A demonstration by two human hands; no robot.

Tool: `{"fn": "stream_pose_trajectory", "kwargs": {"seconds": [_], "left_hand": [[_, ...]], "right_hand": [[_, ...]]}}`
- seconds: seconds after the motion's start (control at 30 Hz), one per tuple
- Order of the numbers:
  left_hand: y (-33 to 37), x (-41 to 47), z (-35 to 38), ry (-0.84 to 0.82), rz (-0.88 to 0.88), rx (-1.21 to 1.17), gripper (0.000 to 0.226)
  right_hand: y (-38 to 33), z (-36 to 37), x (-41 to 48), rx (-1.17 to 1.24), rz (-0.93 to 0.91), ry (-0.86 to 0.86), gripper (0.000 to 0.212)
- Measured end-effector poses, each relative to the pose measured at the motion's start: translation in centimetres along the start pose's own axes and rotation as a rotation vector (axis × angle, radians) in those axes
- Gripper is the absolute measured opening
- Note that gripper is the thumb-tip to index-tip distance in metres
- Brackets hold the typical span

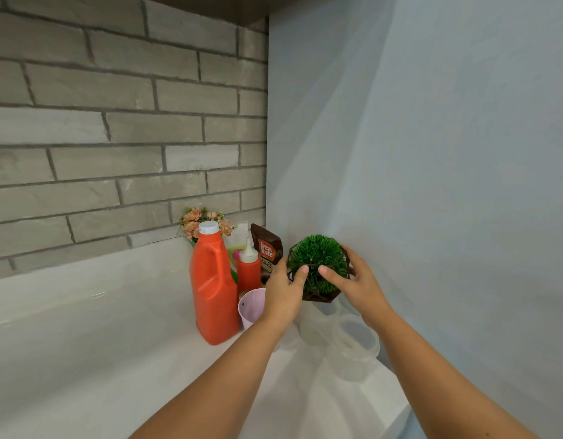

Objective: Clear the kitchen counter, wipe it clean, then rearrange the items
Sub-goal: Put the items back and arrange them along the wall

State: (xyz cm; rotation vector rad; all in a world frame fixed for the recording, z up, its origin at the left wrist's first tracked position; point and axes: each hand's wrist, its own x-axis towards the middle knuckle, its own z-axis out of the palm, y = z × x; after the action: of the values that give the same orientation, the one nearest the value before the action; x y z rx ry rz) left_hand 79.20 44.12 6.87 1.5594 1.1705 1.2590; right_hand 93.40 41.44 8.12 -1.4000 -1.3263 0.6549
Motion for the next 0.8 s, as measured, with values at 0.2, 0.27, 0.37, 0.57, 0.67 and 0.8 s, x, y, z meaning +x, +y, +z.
{"fn": "stream_pose_trajectory", "kwargs": {"seconds": [0.2, 0.27, 0.37, 0.57, 0.67, 0.8], "left_hand": [[0.7, -1.4, -2.6, 0.056, 0.053, 0.067, 0.065], [1.1, -2.4, -4.0, 0.057, 0.086, 0.059, 0.053], [1.9, -4.6, -6.5, 0.059, 0.140, 0.005, 0.033], [2.3, -10.0, -14.6, 0.120, 0.157, -0.003, 0.032], [2.2, -13.1, -20.1, 0.175, 0.149, -0.001, 0.030], [1.8, -17.1, -28.0, 0.266, 0.140, 0.046, 0.024]], "right_hand": [[-2.6, 2.0, -1.9, -0.022, -0.106, 0.087, 0.049], [-3.4, 2.9, -3.0, -0.010, -0.146, 0.126, 0.050], [-5.0, 4.6, -5.0, 0.002, -0.203, 0.185, 0.057], [-9.0, 11.0, -10.2, -0.015, -0.282, 0.208, 0.066], [-11.4, 15.5, -13.3, 0.012, -0.316, 0.163, 0.066], [-14.3, 22.1, -17.2, 0.047, -0.361, 0.094, 0.066]]}}
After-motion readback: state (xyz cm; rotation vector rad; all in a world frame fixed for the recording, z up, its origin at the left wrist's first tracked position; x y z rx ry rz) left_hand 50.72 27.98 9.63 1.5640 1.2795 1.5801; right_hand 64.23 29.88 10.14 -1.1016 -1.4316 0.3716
